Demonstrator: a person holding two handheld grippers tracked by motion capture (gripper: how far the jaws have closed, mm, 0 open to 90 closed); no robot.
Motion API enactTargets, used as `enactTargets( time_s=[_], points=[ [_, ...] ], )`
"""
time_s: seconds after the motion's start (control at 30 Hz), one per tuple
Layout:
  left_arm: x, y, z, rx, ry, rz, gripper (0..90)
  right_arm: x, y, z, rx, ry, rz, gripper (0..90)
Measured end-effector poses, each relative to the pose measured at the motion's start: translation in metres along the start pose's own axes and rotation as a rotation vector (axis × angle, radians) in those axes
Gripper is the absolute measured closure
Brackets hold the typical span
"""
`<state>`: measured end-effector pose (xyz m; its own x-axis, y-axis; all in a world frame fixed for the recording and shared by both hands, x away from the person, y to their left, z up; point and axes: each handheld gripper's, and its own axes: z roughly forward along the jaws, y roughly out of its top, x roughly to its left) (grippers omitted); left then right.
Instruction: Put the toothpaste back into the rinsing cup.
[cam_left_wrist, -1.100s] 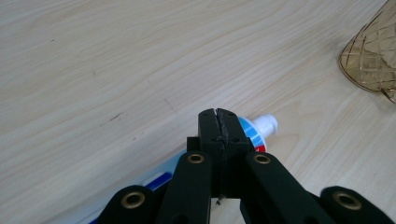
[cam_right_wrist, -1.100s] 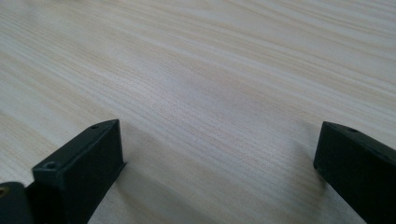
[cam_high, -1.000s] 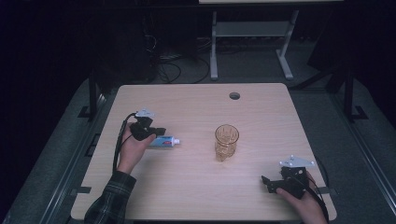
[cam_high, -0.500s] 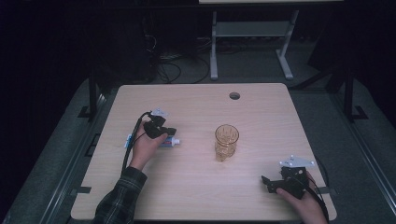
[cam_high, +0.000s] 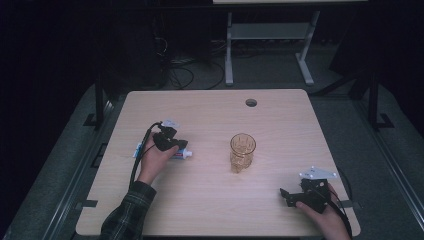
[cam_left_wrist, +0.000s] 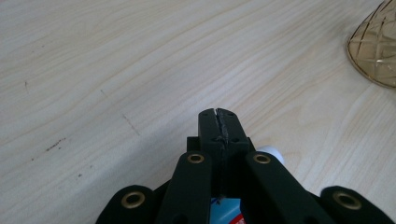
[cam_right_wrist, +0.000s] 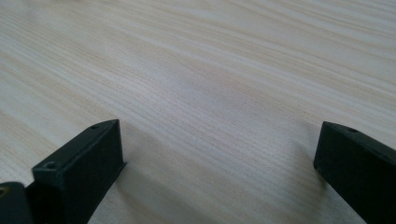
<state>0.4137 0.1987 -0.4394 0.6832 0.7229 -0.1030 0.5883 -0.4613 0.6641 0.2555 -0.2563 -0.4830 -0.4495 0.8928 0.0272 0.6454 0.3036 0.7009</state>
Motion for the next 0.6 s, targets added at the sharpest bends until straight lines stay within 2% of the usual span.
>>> enactTargets(
  time_s=[0.27, 0.6],
  points=[
    [-0.004, -0.01, -0.004, 0.021, -0.002, 0.01, 90.0, 0.0, 0.0, 0.0, 0.0, 0.0, 0.0, 0.7],
    [-0.015, -0.025, -0.016, 0.044, -0.001, 0.037, 90.0, 0.0, 0.0, 0.0, 0.0, 0.0, 0.0, 0.7]
  ],
)
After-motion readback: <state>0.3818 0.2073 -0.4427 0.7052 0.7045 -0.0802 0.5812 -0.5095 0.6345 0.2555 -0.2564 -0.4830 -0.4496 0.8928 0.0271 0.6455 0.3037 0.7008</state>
